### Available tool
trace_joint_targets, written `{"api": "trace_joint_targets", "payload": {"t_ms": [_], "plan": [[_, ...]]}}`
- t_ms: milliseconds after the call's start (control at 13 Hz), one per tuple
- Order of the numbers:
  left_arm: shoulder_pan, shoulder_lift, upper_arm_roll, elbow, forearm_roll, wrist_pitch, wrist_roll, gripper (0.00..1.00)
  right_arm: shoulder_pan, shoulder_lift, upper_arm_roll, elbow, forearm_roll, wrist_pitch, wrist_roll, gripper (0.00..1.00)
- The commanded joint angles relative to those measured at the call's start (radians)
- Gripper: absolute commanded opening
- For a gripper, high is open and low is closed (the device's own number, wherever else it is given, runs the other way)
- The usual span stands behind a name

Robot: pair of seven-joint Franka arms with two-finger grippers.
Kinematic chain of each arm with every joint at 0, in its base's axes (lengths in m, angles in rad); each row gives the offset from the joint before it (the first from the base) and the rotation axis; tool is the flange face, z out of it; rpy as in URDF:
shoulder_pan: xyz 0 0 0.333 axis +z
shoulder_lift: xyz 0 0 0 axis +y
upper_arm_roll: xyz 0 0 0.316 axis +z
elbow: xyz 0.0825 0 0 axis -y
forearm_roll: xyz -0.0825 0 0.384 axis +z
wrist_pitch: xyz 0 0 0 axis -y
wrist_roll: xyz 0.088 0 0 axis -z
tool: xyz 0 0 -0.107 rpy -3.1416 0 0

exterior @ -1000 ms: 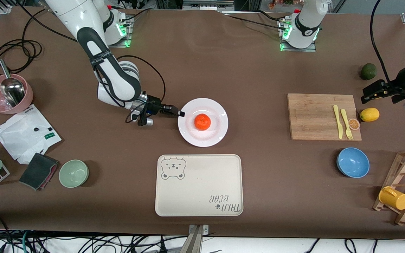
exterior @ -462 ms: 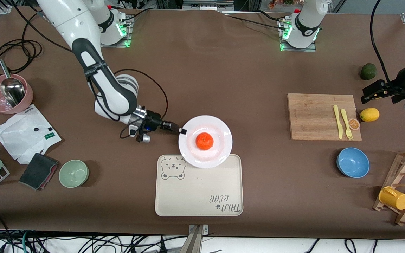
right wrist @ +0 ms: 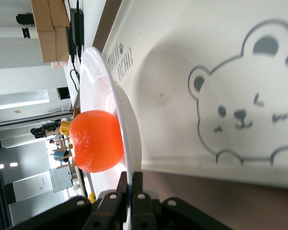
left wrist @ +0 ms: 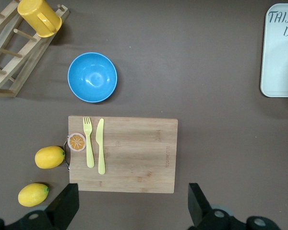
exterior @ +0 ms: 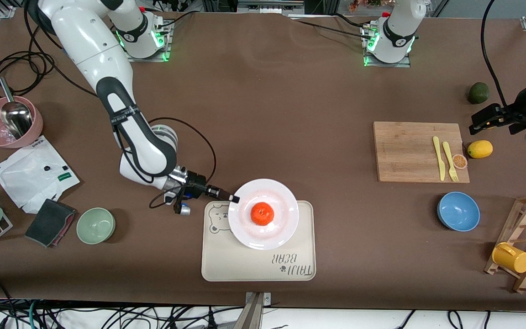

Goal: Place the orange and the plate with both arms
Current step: 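Slide the plate with the right gripper onto the bear tray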

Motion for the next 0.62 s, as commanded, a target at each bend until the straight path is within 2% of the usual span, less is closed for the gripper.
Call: {"api": "trace_joint_targets", "payload": {"t_ms": [0,231,538], "plan": [[0.002,0.01,-0.004,0.027,0.019,-0.015,0.003,1.0,0.007,0.14,0.004,0.192,-0.039,-0.013,0.033,0.0],[0.002,0.01,-0.005,0.025,0.019,-0.014,0.003,1.0,0.013,0.204,0.004,0.264,-0.043,-0.011,0.045,0.0],[0.002,0.01,-0.005,0.024,0.019,-0.015,0.003,1.0,0.013,0.222,0.004,0.277,-0.068,-0.008,0.044,0.0]]}}
